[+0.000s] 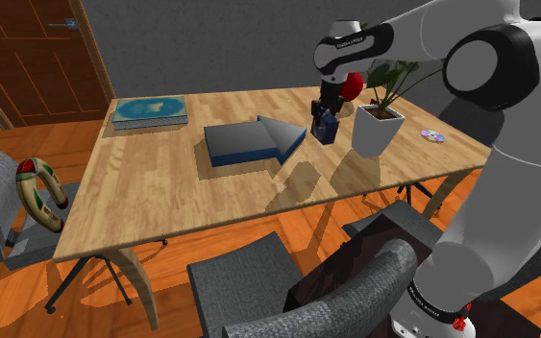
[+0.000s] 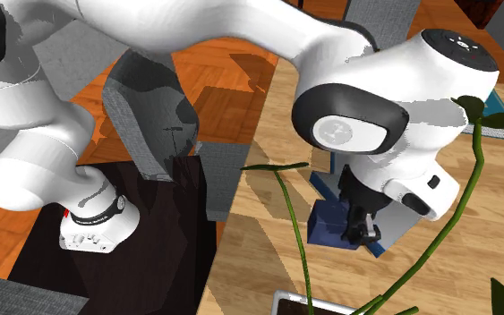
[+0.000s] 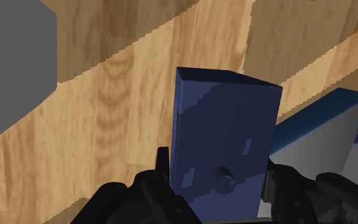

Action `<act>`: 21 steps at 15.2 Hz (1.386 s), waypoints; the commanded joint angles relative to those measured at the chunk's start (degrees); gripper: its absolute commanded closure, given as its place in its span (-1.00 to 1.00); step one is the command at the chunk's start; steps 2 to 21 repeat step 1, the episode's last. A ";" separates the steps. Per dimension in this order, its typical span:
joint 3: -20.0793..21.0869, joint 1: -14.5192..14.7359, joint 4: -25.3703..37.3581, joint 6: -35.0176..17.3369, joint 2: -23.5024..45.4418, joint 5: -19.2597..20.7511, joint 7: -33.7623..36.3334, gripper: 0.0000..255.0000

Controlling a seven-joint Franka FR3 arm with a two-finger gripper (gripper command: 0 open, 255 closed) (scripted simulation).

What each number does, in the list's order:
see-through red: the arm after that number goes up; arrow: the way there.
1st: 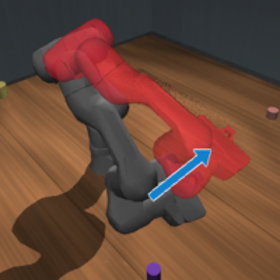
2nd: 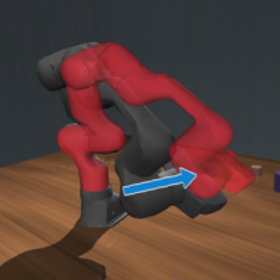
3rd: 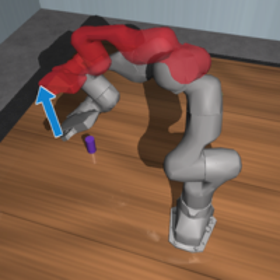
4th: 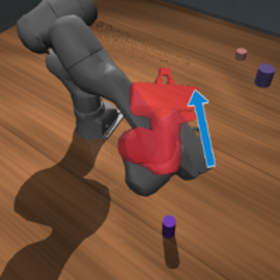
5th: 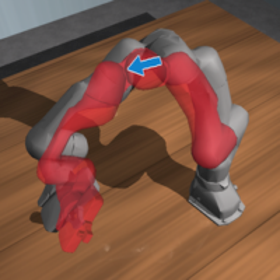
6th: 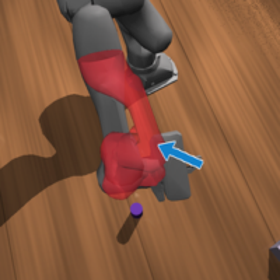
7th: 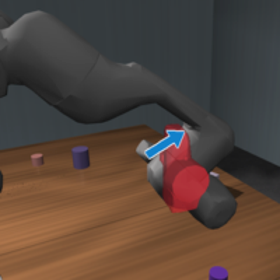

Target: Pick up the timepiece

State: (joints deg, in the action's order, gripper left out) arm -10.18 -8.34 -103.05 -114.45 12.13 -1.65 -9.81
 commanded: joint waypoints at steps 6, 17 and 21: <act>0.00 0.02 0.28 0.38 -0.09 0.02 0.04 1.00; 0.00 0.02 0.28 0.38 -0.09 0.02 0.04 1.00; 0.00 0.02 0.28 0.38 -0.09 0.02 0.04 1.00</act>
